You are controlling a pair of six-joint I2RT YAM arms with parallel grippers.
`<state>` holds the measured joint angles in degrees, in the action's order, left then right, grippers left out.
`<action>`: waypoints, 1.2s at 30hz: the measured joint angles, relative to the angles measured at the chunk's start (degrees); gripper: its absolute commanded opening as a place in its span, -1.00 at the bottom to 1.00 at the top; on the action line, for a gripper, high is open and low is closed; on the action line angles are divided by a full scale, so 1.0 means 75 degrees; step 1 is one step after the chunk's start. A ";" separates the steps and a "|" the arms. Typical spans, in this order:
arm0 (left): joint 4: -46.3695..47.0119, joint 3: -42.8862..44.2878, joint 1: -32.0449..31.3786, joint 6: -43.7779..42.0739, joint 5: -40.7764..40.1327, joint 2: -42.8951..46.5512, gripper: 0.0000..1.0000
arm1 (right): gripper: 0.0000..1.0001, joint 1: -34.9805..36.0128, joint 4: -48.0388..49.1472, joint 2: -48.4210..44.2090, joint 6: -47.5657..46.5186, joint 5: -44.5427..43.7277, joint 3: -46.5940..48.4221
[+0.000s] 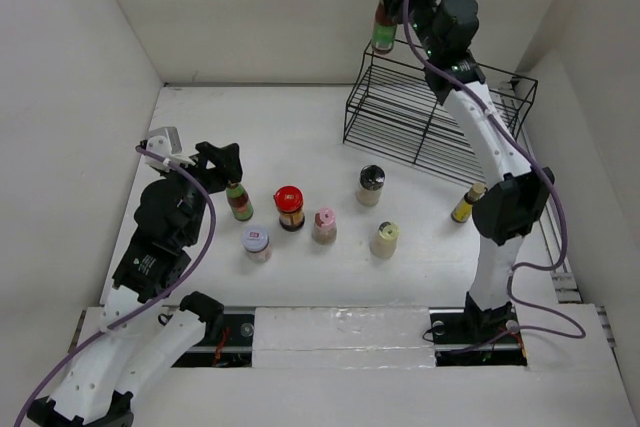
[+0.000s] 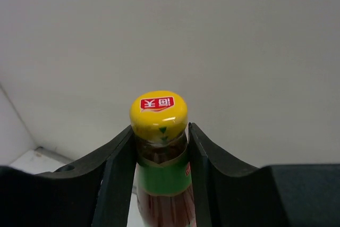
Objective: Organize the condiment bottles
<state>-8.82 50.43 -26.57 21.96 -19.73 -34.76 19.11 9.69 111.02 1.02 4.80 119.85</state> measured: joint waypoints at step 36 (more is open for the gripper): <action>0.0058 -0.0015 0.0000 0.0000 0.0117 -0.0140 0.31 | 0.26 -0.0731 -0.0198 0.2454 0.0548 -0.0373 0.0723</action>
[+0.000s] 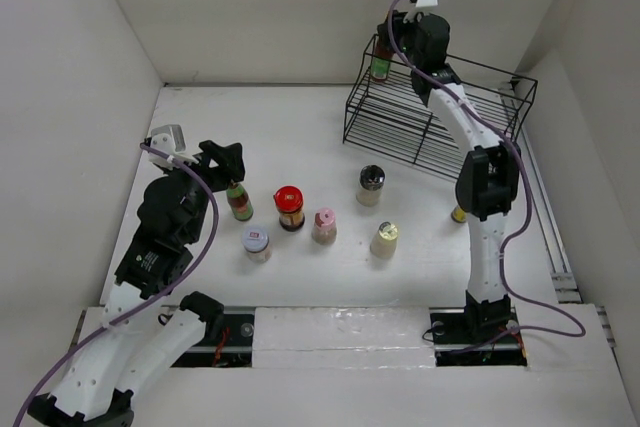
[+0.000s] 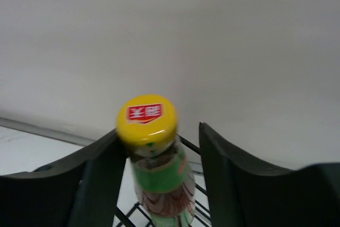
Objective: Organize the condiment bottles
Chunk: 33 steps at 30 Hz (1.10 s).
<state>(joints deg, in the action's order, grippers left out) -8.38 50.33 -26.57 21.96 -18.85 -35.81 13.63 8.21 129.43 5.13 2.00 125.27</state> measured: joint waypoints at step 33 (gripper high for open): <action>-0.0087 -0.0166 0.0000 0.0475 -0.1343 0.0880 0.31 | 0.59 0.4657 0.0953 -0.2288 -0.1046 0.3637 -0.5409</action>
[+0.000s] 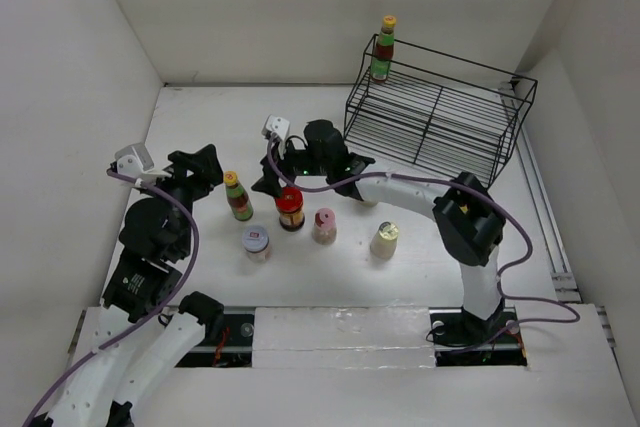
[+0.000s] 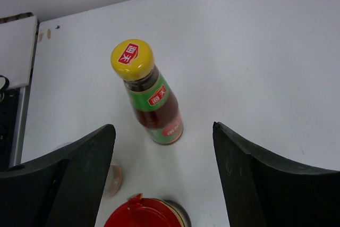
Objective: Organize the condiment bottles
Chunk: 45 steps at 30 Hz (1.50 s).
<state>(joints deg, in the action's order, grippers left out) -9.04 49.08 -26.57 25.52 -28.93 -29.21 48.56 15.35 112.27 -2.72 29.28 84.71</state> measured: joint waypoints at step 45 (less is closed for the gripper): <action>0.0023 -0.0052 0.0000 0.0038 0.0041 0.0119 0.31 | -0.78 -0.2052 0.2996 -0.0475 0.2393 0.0082 0.0766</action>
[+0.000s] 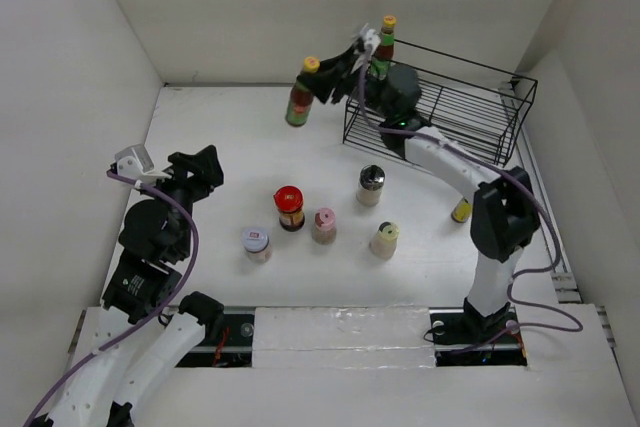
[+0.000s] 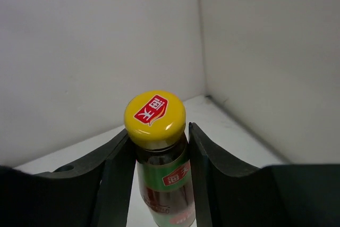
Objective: Organize the condiment bottles
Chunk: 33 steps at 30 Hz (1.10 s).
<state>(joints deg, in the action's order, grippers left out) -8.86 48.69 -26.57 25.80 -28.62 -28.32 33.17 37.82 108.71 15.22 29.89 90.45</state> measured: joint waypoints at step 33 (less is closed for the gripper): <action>0.0006 -0.0032 0.0000 -0.0015 0.0143 -0.0216 0.31 | -0.78 -0.3599 -0.4313 0.1582 -0.1801 -0.2436 0.4765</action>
<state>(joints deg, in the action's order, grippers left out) -8.82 48.45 -26.57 25.69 -27.55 -29.93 6.17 5.48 120.57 1.72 11.62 126.19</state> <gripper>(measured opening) 0.654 0.458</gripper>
